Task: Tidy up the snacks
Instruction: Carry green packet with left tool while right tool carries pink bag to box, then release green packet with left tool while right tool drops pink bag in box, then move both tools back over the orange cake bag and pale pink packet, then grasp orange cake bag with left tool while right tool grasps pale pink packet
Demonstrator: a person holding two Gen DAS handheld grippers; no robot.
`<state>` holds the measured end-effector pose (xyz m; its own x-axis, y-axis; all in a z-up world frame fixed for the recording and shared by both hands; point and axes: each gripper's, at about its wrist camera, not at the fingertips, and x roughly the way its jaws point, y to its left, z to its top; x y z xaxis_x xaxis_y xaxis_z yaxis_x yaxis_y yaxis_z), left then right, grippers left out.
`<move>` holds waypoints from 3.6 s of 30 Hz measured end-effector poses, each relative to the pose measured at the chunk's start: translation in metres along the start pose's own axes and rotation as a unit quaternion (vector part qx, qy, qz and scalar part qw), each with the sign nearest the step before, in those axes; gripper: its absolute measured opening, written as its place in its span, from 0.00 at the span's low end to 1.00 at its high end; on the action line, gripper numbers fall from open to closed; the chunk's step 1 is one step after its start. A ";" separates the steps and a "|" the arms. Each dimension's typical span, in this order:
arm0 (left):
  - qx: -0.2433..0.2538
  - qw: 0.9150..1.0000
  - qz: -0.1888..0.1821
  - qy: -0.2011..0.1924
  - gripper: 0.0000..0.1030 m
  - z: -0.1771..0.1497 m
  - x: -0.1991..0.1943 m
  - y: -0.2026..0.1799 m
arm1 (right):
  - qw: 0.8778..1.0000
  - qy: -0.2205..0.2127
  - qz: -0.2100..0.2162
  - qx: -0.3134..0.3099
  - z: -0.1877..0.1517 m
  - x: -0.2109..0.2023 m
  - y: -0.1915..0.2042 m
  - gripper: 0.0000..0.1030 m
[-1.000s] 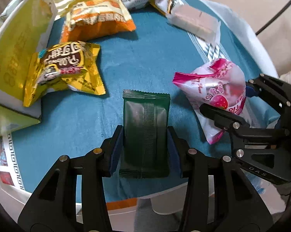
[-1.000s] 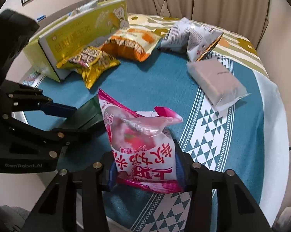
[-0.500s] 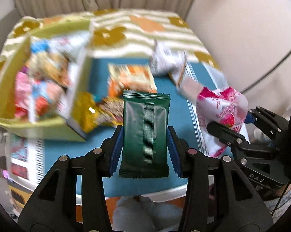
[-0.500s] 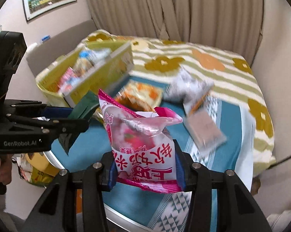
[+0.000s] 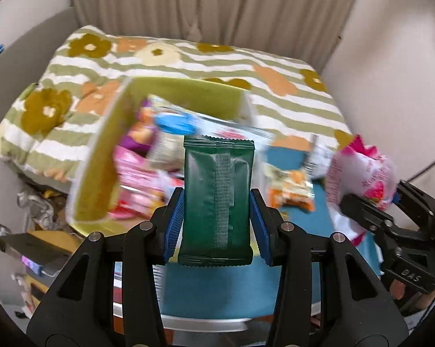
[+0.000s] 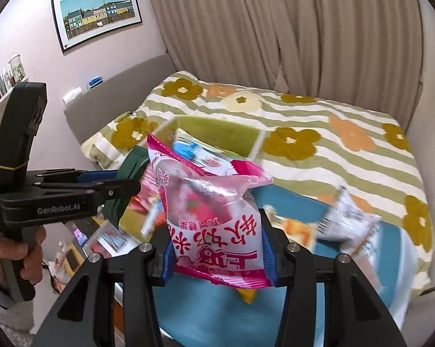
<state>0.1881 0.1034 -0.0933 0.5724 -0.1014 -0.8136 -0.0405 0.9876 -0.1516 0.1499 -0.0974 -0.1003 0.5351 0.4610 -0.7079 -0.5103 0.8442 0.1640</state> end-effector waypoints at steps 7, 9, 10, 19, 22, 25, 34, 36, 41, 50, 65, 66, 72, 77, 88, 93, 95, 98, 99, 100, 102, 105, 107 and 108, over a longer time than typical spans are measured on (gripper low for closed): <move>0.012 0.999 0.027 0.034 0.40 0.014 0.036 0.068 | 0.999 0.018 0.008 0.026 0.022 0.045 0.039 0.43; 0.023 0.998 0.028 0.045 0.43 0.013 0.048 0.078 | 0.999 0.026 0.010 0.038 0.024 0.058 0.045 0.43; 0.031 0.998 0.027 0.051 0.55 0.012 0.053 0.081 | 0.999 0.031 0.010 0.042 0.025 0.063 0.048 0.43; 0.072 0.996 0.014 0.040 1.00 0.001 0.046 0.099 | 0.995 0.068 -0.009 0.072 0.027 0.100 0.066 0.43; 0.068 0.997 0.014 0.041 1.00 -0.003 0.042 0.110 | 0.994 0.076 -0.009 0.077 0.029 0.108 0.072 0.44; 0.067 0.997 0.018 0.042 1.00 -0.005 0.039 0.119 | 0.994 0.080 -0.011 0.076 0.035 0.118 0.081 0.44; 0.063 0.997 0.026 0.046 1.00 -0.011 0.036 0.142 | 0.994 0.062 0.025 0.091 0.046 0.136 0.100 1.00; 0.062 0.996 0.023 0.052 1.00 -0.016 0.039 0.144 | 0.995 0.050 0.019 0.084 0.044 0.134 0.102 1.00; 0.058 0.997 0.012 0.059 1.00 -0.023 0.040 0.144 | 0.996 0.041 0.011 0.076 0.035 0.129 0.106 1.00; 0.068 0.997 0.000 0.030 1.00 -0.013 0.021 0.130 | 0.996 0.040 -0.013 0.081 0.035 0.106 0.104 1.00; 0.116 0.993 -0.030 -0.025 1.00 -0.001 -0.011 0.023 | 0.987 -0.031 -0.109 0.112 0.016 -0.001 0.035 1.00; 0.117 0.992 -0.032 -0.028 1.00 -0.003 -0.012 0.011 | 0.986 -0.032 -0.116 0.112 0.012 -0.011 0.025 1.00; 0.125 0.991 -0.038 -0.030 1.00 -0.015 -0.008 -0.061 | 0.985 -0.034 -0.128 0.111 -0.016 -0.054 -0.027 1.00; 0.125 0.991 -0.039 -0.016 1.00 -0.024 0.010 -0.123 | 0.985 -0.029 -0.131 0.113 -0.039 -0.078 -0.073 1.00; 0.076 0.997 0.009 0.016 1.00 -0.031 0.083 -0.213 | 0.993 0.006 -0.104 0.061 -0.075 -0.086 -0.166 1.00; 0.066 0.996 0.048 0.041 1.00 -0.031 0.140 -0.229 | 0.994 0.041 -0.091 0.033 -0.090 -0.058 -0.192 1.00; 0.065 0.995 0.060 0.054 1.00 -0.031 0.163 -0.228 | 0.994 0.056 -0.088 0.028 -0.096 -0.044 -0.203 1.00; 0.064 0.992 0.077 0.073 1.00 -0.031 0.199 -0.226 | 0.993 0.079 -0.085 0.020 -0.104 -0.018 -0.217 1.00; 0.063 0.992 0.083 0.077 1.00 -0.031 0.209 -0.225 | 0.992 0.087 -0.086 0.016 -0.107 -0.008 -0.221 1.00; 0.062 0.991 0.089 0.081 1.00 -0.031 0.220 -0.224 | 0.992 0.095 -0.086 0.011 -0.109 0.001 -0.225 1.00; 0.063 0.989 0.097 0.089 1.00 -0.031 0.234 -0.222 | 0.990 0.108 -0.086 0.005 -0.113 0.015 -0.230 1.00; 0.064 0.987 0.109 0.103 1.00 -0.032 0.254 -0.218 | 0.989 0.128 -0.080 -0.004 -0.117 0.034 -0.236 1.00; 0.060 0.986 0.107 0.109 1.00 -0.031 0.261 -0.214 | 0.987 0.141 -0.073 -0.006 -0.120 0.045 -0.240 1.00; 0.061 0.987 0.106 0.105 1.00 -0.031 0.262 -0.213 | 0.986 0.149 -0.069 -0.007 -0.122 0.051 -0.242 1.00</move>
<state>0.3217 -0.1369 -0.2915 0.3781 0.0990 -0.9204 -0.0346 0.9951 0.0928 0.2188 -0.3117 -0.2596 0.3800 0.2387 -0.8937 -0.4571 0.8884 0.0429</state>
